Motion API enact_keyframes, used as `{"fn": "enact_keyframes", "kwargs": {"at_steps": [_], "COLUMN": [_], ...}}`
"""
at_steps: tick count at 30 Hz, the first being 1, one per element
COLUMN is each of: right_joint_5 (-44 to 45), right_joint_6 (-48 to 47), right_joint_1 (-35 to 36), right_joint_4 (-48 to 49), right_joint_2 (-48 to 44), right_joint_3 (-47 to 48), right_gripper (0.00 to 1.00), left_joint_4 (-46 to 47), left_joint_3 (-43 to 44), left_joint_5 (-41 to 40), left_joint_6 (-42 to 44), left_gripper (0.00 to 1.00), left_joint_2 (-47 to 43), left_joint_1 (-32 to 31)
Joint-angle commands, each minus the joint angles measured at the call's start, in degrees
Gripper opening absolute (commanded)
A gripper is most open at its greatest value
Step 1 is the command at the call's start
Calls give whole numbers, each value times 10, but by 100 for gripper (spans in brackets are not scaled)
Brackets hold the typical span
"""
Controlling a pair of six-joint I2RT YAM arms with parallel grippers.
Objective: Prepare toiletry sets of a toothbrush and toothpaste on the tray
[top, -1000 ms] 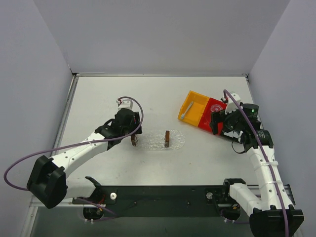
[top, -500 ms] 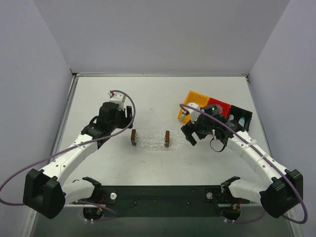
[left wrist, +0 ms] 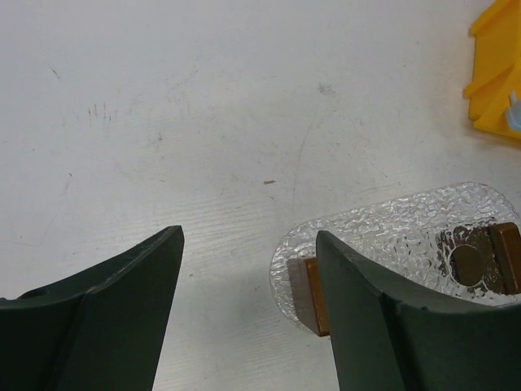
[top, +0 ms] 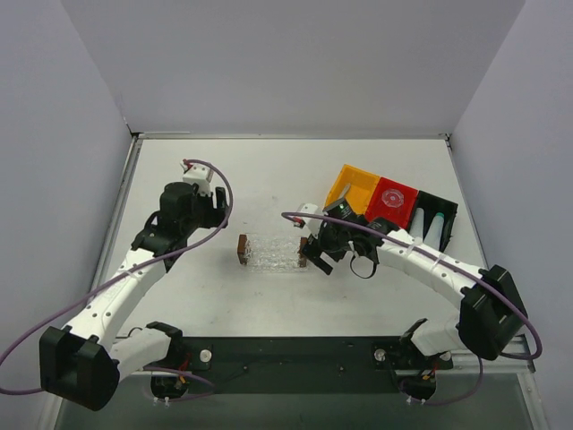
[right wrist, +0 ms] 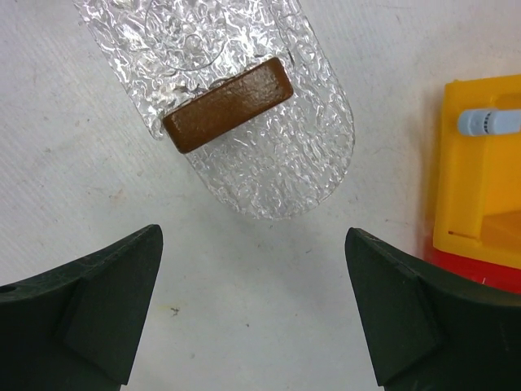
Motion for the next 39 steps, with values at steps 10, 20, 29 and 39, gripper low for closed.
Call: {"fn": "enact_keyframes", "kwargs": {"at_steps": [10,20,29,39], "right_joint_5": [18,40,51,52], "right_joint_6": [4,17,18,12], "right_joint_1": [42,44,44,43], "right_joint_4": [58,73,73,44], "right_joint_2": [72,102,111,55], "right_joint_3": [34,52,57,48], "right_gripper": [88,88,88,88], "left_joint_4": [41,50,54,57], "left_joint_3": [-2,-13,-18,-23], "left_joint_5": [-6,2,4,12], "left_joint_6": [3,-4,-6,-9], "left_gripper": [78,78,78,78], "left_joint_2": [-29,-34,-33,-36], "left_joint_1": [32,38,43,48]}}
